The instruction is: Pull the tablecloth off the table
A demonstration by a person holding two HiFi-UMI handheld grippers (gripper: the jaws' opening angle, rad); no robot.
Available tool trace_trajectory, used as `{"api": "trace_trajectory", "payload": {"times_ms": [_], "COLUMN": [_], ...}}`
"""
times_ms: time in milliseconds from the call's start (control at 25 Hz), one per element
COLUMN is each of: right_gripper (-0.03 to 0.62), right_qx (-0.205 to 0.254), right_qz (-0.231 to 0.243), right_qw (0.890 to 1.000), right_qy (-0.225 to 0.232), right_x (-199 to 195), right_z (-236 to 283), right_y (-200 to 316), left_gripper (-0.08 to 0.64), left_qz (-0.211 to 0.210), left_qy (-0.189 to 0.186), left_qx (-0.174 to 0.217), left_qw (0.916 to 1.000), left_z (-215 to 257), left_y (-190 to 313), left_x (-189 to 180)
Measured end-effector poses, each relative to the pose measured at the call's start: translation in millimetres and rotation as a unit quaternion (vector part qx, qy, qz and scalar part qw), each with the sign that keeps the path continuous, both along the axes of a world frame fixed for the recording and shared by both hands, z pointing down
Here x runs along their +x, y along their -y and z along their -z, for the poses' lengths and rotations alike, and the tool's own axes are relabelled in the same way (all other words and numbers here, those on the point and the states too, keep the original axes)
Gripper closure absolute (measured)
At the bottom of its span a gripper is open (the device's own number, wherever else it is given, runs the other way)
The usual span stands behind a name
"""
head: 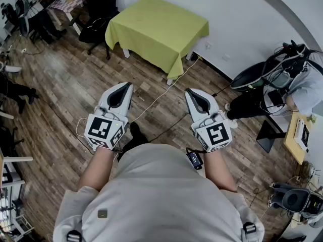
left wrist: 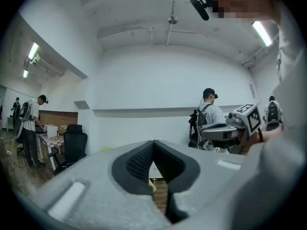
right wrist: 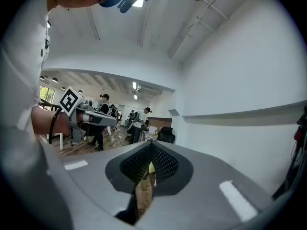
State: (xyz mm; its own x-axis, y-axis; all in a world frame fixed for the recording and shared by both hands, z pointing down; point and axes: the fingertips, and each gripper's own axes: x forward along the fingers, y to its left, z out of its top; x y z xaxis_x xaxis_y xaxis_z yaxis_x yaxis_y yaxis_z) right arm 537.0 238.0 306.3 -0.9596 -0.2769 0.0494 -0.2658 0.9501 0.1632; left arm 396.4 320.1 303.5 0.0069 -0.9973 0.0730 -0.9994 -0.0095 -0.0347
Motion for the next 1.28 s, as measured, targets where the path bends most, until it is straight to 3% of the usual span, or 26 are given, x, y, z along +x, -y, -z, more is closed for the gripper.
{"api": "trace_trajectory", "payload": {"times_ms": [320, 640, 1040, 1280], "right_gripper": [0.581, 0.581, 0.581, 0.581], "right_qx": [-0.004, -0.020, -0.021, -0.013], "right_qz": [0.006, -0.013, -0.027, -0.044], "right_qw": [1.000, 1.000, 0.999, 0.998], "right_qy": [-0.009, -0.006, -0.040, -0.054], "right_x": [-19, -54, -174, -252], "right_z": [-6, -12, -22, -12], "right_y": [23, 55, 90, 101], "left_gripper": [0.557, 0.557, 0.557, 0.557], "left_qz": [-0.007, -0.016, -0.033, -0.066], "left_qy": [0.007, -0.001, -0.033, -0.043], "left_qx": [-0.004, -0.022, -0.014, -0.034], "left_qw": [0.9999, 0.9996, 0.9988, 0.9963], "left_z": [-2, -16, -27, -29], "left_y": [27, 50, 80, 90], "left_x": [-19, -62, -178, -250]}}
